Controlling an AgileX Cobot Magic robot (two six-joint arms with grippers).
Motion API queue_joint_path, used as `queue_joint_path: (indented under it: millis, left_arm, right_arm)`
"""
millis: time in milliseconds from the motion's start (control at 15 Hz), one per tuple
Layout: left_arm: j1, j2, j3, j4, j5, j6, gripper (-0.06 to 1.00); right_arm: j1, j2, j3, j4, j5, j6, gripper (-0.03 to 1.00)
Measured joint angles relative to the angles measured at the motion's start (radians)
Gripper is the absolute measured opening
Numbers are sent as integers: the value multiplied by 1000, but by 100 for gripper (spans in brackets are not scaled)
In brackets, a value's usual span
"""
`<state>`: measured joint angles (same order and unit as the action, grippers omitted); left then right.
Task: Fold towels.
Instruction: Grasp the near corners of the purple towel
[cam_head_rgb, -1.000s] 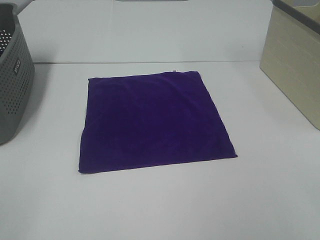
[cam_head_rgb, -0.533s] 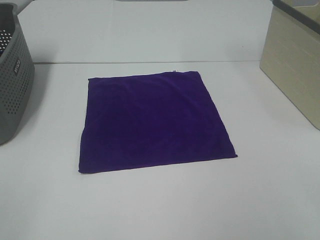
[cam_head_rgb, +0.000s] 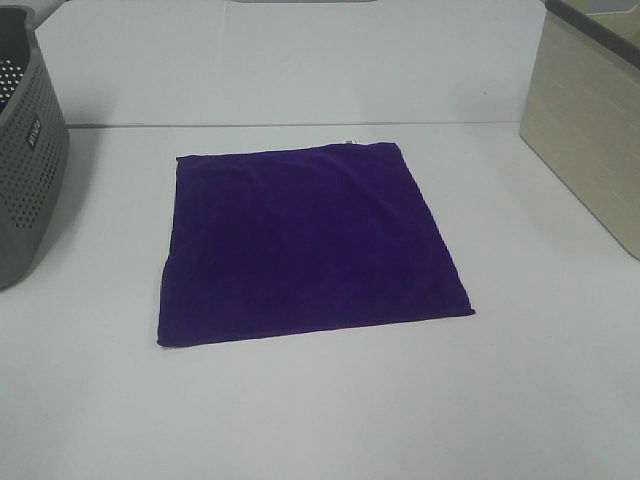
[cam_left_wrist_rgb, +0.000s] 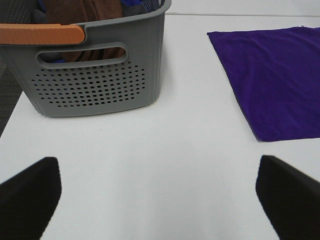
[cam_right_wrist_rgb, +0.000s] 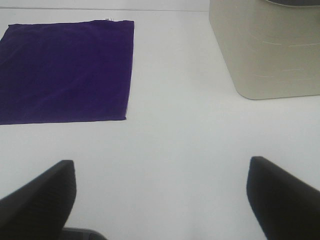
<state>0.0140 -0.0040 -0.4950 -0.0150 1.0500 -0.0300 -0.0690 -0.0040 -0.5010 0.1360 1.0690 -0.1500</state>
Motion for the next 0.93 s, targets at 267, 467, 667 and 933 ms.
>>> queue_joint_path:
  millis: [267, 467, 667, 933]
  left_arm:
    - [0, 0, 0, 0, 0, 0, 99]
    - [0, 0, 0, 0, 0, 0, 99]
    - [0, 0, 0, 0, 0, 0, 99]
    - [0, 0, 0, 0, 0, 0, 99]
  right_arm:
    - [0, 0, 0, 0, 0, -18, 96]
    - [0, 0, 0, 0, 0, -18, 96]
    - [0, 0, 0, 0, 0, -18, 96]
    - [0, 0, 0, 0, 0, -18, 96]
